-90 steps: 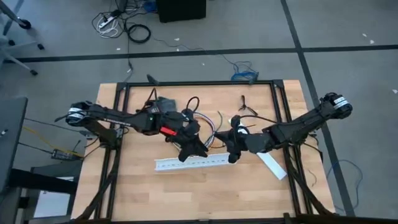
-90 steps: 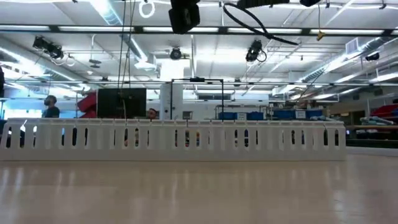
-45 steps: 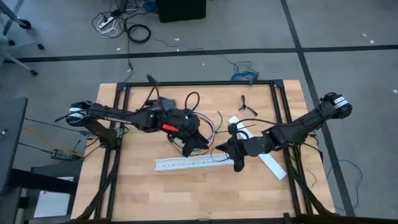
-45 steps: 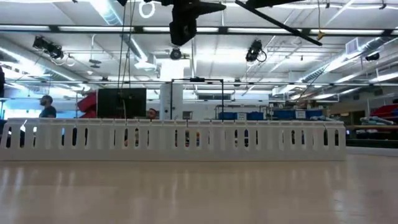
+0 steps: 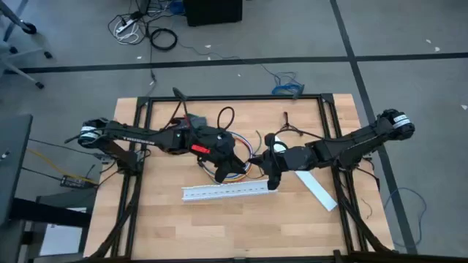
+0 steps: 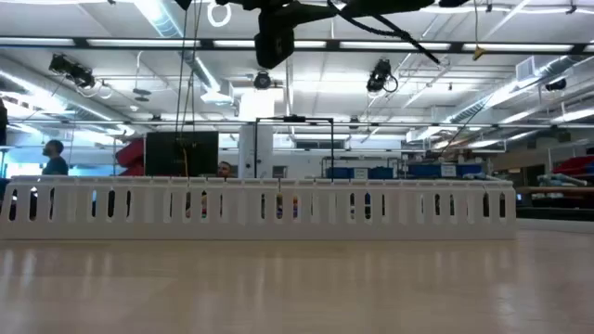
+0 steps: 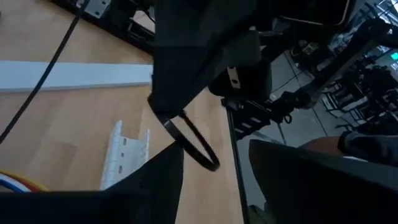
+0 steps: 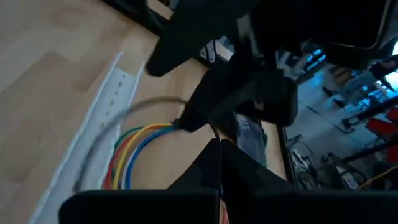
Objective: Ziptie cables
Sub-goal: Wrap the cable wires with the black zip tie
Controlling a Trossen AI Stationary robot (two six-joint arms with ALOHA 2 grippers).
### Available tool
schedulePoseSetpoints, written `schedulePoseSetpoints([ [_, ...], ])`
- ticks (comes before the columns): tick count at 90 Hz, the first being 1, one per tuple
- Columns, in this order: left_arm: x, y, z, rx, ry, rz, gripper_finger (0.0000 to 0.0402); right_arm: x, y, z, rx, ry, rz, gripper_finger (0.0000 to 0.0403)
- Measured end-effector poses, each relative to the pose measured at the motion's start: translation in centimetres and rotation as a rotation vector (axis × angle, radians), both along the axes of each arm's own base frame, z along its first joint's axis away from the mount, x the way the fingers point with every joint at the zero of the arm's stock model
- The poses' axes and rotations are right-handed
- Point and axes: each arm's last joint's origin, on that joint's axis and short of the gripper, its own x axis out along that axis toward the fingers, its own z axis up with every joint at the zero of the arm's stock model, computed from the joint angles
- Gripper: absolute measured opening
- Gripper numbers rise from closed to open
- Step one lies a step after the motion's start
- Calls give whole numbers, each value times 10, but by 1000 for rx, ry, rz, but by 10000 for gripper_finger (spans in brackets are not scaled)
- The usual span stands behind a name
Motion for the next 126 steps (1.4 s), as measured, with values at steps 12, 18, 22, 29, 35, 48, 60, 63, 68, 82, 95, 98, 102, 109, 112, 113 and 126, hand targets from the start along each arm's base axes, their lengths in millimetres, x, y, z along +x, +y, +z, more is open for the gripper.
schedulePoseSetpoints([
  [12,0,0,1,18,-15,-6,176,1,-3,1,2,-6,-5,0],
  [18,0,0,1,37,-27,-12,176,1,-3,0,2,-5,-6,0],
  [22,1,0,2,48,-37,-12,176,1,-3,1,2,-5,-6,0],
  [29,1,0,2,70,-49,-18,170,1,-3,0,2,-4,-6,0],
  [35,1,0,2,80,-52,-21,157,1,-3,0,2,-4,-5,0],
  [48,1,0,2,99,-59,-27,114,1,-3,1,3,-6,-4,0],
  [60,1,0,2,145,-75,-32,60,1,-2,2,13,-15,14,0],
  [63,1,1,2,154,-79,-29,43,2,-2,2,14,-18,14,0],
  [68,1,1,3,170,-87,-30,16,2,-2,2,14,-18,13,0],
  [82,2,1,5,182,-112,-30,2,2,-2,2,15,-18,17,0],
  [95,2,1,5,203,-117,-32,1,2,-2,3,24,-33,20,0],
  [98,2,1,4,211,-119,-35,1,2,-2,4,27,-43,19,3],
  [102,2,1,4,226,-120,-39,1,3,-1,5,39,-58,17,9],
  [109,1,1,3,253,-110,-41,1,4,-2,8,88,-94,2,30],
  [112,1,1,2,270,-104,-42,1,4,-2,9,103,-103,-3,43],
  [113,1,1,1,277,-101,-43,1,4,-2,9,107,-105,-5,48],
  [126,-6,4,-9,421,17,-24,0,3,-5,9,152,-125,-114,121],
])
